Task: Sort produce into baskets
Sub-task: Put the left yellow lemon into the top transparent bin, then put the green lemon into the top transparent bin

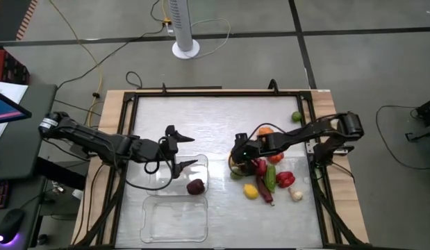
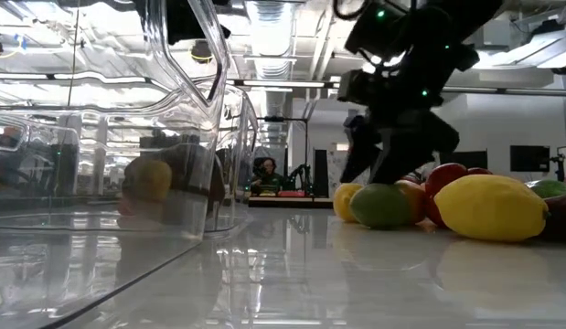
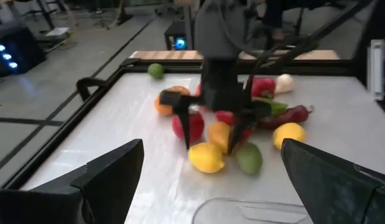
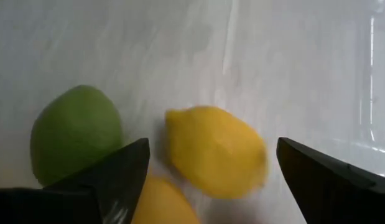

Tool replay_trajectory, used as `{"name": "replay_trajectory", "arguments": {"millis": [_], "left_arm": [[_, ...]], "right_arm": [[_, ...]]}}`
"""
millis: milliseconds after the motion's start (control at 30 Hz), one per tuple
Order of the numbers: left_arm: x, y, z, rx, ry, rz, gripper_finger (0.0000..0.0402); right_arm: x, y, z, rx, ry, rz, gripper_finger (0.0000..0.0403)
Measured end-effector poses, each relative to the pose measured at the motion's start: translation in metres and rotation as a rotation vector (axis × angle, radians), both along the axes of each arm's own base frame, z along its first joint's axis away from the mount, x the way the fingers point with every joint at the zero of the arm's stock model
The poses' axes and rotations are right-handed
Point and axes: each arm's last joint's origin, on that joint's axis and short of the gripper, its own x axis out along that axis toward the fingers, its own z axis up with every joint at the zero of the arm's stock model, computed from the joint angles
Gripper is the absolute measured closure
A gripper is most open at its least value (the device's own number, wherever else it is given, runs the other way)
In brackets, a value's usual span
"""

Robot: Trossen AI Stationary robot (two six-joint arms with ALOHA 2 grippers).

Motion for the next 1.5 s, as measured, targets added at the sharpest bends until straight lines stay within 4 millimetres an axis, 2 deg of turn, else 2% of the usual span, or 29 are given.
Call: {"name": "replay_trajectory", "arguments": {"millis": [167, 367, 500, 600, 733, 833, 933, 1067, 1200, 1300, 1400, 1500], "left_arm": [[-0.007, -0.002, 0.005, 0.007, -0.013, -0.017, 0.0033], [-0.018, -0.002, 0.013, 0.013, -0.027, -0.022, 0.0033], [-0.023, -0.001, 0.014, 0.026, -0.014, -0.016, 0.0033], [-0.025, 0.0, 0.011, 0.044, 0.024, -0.011, 0.0033], [-0.031, -0.002, 0.016, 0.095, 0.01, -0.018, 0.0033], [-0.039, -0.006, 0.022, 0.108, -0.021, -0.023, 0.0033], [-0.047, -0.009, 0.025, 0.11, -0.029, -0.024, 0.0033], [-0.051, -0.013, 0.024, 0.107, -0.024, -0.006, 0.0033], [-0.05, -0.014, 0.023, 0.101, -0.019, 0.009, 0.0033], [-0.048, -0.014, 0.022, 0.094, -0.025, 0.017, 0.0033], [-0.046, -0.015, 0.02, 0.087, -0.016, 0.02, 0.0033], [-0.044, -0.015, 0.016, 0.088, 0.007, 0.033, 0.0033]], "right_arm": [[0.015, -0.004, -0.011, -0.018, 0.053, 0.005, 0.0055], [0.029, -0.01, -0.016, -0.038, 0.105, -0.02, 0.0114], [0.035, -0.008, -0.006, -0.038, 0.081, -0.013, 0.0138], [0.041, -0.005, 0.021, -0.034, 0.019, -0.01, 0.0142], [0.051, 0.006, 0.061, 0.007, -0.122, 0.012, 0.0144], [0.061, 0.019, 0.081, 0.068, -0.215, 0.059, 0.0142], [0.071, 0.032, 0.093, 0.13, -0.327, 0.128, 0.0136], [0.084, 0.043, 0.093, 0.165, -0.443, 0.194, 0.0133], [0.095, 0.044, 0.09, 0.169, -0.482, 0.198, 0.0127], [0.102, 0.041, 0.084, 0.164, -0.415, 0.186, 0.0109], [0.104, 0.039, 0.09, 0.155, -0.355, 0.181, 0.0083], [0.1, 0.037, 0.107, 0.156, -0.351, 0.173, 0.006]]}}
